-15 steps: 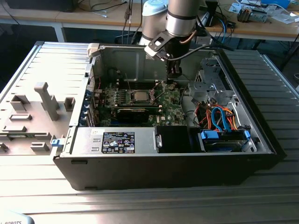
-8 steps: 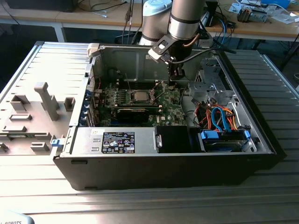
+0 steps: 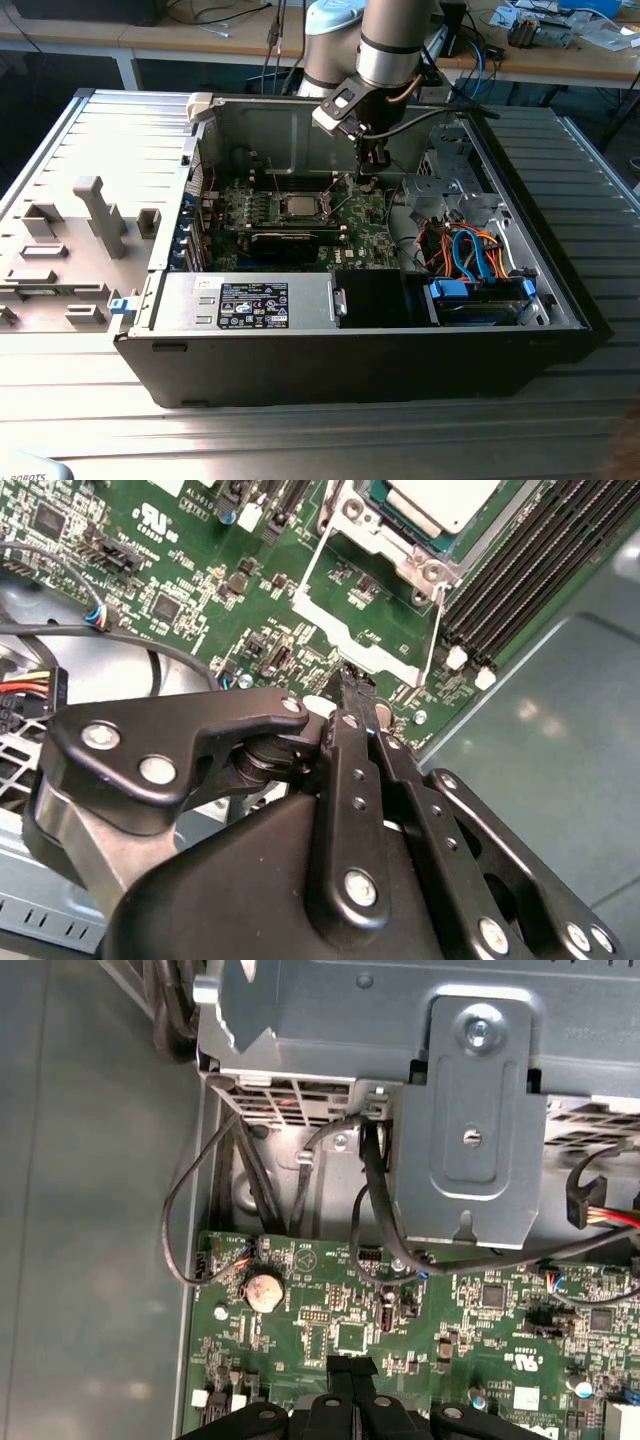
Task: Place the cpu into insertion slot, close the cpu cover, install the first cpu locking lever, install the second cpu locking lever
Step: 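Close the cpu cover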
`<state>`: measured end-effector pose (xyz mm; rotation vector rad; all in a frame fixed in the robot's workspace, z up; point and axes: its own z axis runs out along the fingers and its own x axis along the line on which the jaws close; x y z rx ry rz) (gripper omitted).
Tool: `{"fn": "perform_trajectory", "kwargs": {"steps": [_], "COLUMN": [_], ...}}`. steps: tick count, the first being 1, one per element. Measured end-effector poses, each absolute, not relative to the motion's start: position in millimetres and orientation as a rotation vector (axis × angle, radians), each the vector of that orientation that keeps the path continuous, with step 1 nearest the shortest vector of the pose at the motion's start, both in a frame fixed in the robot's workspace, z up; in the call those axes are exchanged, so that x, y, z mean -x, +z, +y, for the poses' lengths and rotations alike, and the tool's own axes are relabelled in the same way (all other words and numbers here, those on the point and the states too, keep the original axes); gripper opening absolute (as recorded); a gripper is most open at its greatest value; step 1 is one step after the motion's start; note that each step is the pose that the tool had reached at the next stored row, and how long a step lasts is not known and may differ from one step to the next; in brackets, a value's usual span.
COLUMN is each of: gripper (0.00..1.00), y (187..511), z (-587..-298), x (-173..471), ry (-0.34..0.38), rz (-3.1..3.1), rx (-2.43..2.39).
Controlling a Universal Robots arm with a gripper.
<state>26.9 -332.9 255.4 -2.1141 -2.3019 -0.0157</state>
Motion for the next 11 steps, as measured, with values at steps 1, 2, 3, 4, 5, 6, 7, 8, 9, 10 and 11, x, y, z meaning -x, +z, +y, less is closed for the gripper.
{"fn": "perform_trajectory", "kwargs": {"steps": [1,2,3,4,5,6,7,8,9,10,11], "gripper": [0.11,0.11,0.11,0.11,0.11,0.11,0.11,0.11,0.11,0.11,0.11], "y": [255.5,255.5,255.5,255.5,255.5,255.5,255.5,255.5,255.5,255.5,255.5], "z": [-332.9,-333.0,-333.0,-333.0,-333.0,-333.0,-333.0,-333.0,-333.0,-333.0,-333.1], "x": [-25.2,-23.9,-23.0,-21.7,-20.0,-19.4,-19.4,-19.3,-19.3,-19.2,-18.9], "ry": [-0.016,-0.017,-0.017,-0.017,-0.017,-0.018,-0.018,-0.018,-0.018,-0.018,-0.018], "rz": [-2.302,-2.302,-2.302,-2.302,-2.302,-2.302,-2.302,-2.302,-2.302,-2.302,-2.302], "rx": [2.114,2.114,2.114,2.114,2.114,2.114,2.114,2.114,2.114,2.114,2.114]}}
